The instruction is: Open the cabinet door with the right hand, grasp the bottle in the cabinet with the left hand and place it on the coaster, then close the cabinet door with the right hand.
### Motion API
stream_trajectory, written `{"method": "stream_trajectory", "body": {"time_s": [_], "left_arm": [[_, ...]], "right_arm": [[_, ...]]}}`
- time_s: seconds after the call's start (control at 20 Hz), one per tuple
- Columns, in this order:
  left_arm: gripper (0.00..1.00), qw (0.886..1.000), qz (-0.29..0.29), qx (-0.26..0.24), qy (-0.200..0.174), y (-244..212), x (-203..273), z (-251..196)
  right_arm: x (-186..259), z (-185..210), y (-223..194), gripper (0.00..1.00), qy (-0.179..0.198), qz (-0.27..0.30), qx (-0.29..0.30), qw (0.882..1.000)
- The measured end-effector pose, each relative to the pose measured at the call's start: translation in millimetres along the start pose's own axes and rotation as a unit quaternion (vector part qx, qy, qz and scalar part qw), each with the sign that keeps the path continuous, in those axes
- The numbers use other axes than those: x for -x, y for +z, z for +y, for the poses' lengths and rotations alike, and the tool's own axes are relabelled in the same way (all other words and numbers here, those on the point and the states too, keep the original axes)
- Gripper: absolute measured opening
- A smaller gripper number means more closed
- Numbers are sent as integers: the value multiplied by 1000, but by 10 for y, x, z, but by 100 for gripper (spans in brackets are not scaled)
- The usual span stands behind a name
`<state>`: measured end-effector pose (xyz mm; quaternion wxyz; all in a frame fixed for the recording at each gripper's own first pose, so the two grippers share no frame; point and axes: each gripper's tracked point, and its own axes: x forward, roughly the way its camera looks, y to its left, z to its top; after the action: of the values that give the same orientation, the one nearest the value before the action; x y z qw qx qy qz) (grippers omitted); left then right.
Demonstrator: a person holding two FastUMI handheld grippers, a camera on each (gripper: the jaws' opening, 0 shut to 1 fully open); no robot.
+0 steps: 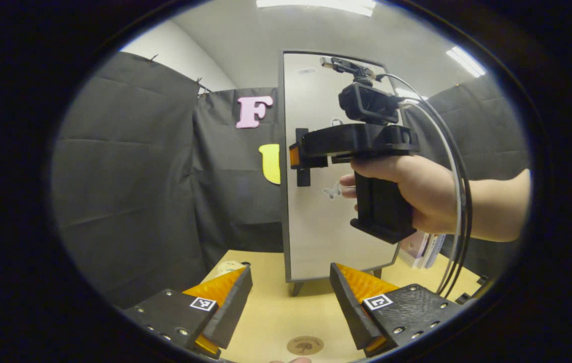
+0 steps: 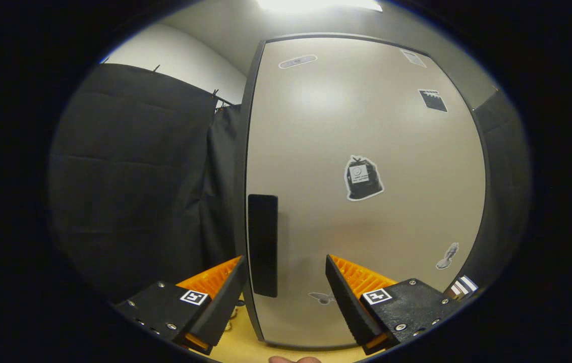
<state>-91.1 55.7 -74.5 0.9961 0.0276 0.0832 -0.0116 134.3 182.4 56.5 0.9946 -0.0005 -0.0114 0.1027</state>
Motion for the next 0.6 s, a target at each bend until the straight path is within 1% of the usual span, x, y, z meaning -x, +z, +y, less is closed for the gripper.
{"method": "stream_trajectory", "body": {"time_s": [0.15,0.2,0.25,0.3,0.35,0.6], "left_arm": [[89,1000,11,9,15,-57,26,52],[89,1000,15,11,19,-59,27,56],[89,1000,17,13,23,-59,32,59],[89,999,20,14,26,-69,61,69],[89,999,22,15,28,-66,65,65],[89,999,17,22,27,-68,73,65]], "right_arm": [[-150,118,-81,91,4,10,10,1000],[-193,128,-88,78,4,12,15,1000],[-208,186,-109,68,18,17,15,1000],[-250,185,-155,47,21,30,19,999],[-242,191,-151,39,24,32,15,999],[-212,202,-167,23,65,51,17,996]]}}
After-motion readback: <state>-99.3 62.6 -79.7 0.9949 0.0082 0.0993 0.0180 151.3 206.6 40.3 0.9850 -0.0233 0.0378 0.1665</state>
